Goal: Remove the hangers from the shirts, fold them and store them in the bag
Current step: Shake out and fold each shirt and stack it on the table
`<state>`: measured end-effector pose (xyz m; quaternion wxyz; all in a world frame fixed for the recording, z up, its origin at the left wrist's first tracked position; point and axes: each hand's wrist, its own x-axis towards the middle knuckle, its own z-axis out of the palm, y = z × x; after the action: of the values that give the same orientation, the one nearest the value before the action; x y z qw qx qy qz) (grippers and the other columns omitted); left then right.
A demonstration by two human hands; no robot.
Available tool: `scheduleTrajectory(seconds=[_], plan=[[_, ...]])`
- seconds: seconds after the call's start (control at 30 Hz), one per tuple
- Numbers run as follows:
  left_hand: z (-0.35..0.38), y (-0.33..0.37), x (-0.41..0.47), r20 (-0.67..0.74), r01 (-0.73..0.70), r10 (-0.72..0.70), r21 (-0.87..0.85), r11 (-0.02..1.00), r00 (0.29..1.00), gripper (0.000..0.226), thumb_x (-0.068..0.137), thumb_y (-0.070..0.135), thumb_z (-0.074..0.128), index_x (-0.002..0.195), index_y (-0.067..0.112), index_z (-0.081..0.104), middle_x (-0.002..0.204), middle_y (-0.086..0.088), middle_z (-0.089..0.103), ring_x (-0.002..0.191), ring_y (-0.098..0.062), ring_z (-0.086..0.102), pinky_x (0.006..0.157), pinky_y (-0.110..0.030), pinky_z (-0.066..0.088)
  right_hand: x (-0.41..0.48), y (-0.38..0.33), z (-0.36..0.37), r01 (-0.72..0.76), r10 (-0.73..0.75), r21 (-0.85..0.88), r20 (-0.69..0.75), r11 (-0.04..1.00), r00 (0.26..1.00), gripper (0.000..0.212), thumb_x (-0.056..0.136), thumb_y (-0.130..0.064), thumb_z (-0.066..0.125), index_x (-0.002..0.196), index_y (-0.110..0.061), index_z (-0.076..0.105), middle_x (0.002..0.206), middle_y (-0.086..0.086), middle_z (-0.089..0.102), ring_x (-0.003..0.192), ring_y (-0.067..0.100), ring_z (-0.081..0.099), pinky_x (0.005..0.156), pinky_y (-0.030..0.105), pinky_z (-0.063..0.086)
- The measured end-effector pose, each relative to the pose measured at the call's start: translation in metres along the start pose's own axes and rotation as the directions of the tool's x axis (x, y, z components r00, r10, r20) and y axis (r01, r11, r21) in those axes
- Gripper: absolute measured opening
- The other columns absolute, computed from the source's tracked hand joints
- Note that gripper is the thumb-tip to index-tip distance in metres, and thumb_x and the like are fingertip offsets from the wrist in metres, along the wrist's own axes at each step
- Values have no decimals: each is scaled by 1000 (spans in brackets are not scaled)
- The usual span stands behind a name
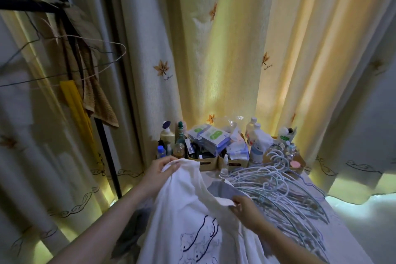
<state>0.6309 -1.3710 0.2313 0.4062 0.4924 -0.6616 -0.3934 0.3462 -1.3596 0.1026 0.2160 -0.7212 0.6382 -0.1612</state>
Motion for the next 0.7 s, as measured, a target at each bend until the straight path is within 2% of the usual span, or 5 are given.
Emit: scheduleTrajectory(seconds=[0.13, 0.27, 0.47, 0.6, 0.7], plan=[[-21, 8, 0, -76, 15, -14, 9, 1000, 997, 18, 94, 15, 56, 102, 12, 71, 96, -1, 71, 91, -10, 62, 74, -16, 45, -8, -24, -60, 65, -50, 178, -85, 982, 995, 27, 93, -11, 55, 71, -26, 51, 69, -9, 52, 69, 11, 49, 61, 18, 35], [-38, 21, 2, -204, -31, 38, 37, 999, 978, 14, 91, 4, 57, 98, 2, 70, 92, -7, 68, 83, -8, 58, 62, -3, 41, -16, -41, -120, 162, -140, 198, -121, 967, 983, 18, 96, -13, 53, 99, -2, 67, 88, 8, 66, 80, 21, 59, 73, 33, 45], [-73, 75, 20, -295, -76, 92, 66, 995, 951, 12, 92, 15, 59, 90, 17, 71, 72, 12, 71, 66, 0, 62, 53, -1, 43, -21, -62, -219, 239, -188, 281, -195, 929, 962, 29, 93, -24, 57, 67, -11, 56, 53, -11, 38, 49, 7, 32, 48, 14, 26], [-92, 123, 30, -229, -106, 134, 130, 986, 964, 16, 91, 27, 60, 82, 39, 65, 66, 31, 67, 63, 14, 62, 47, -2, 43, -9, -83, -282, 362, -286, 311, -262, 879, 922, 45, 84, -33, 64, 66, 8, 59, 57, 8, 47, 49, 16, 39, 48, 25, 31], [-103, 140, 34, -221, -81, 129, 214, 974, 967, 11, 90, 36, 59, 84, 38, 69, 73, 15, 71, 68, -1, 65, 52, -10, 45, 1, -92, -307, 373, -298, 250, -292, 893, 909, 42, 78, -37, 69, 54, -7, 52, 52, 4, 37, 44, 8, 29, 45, 18, 24]])
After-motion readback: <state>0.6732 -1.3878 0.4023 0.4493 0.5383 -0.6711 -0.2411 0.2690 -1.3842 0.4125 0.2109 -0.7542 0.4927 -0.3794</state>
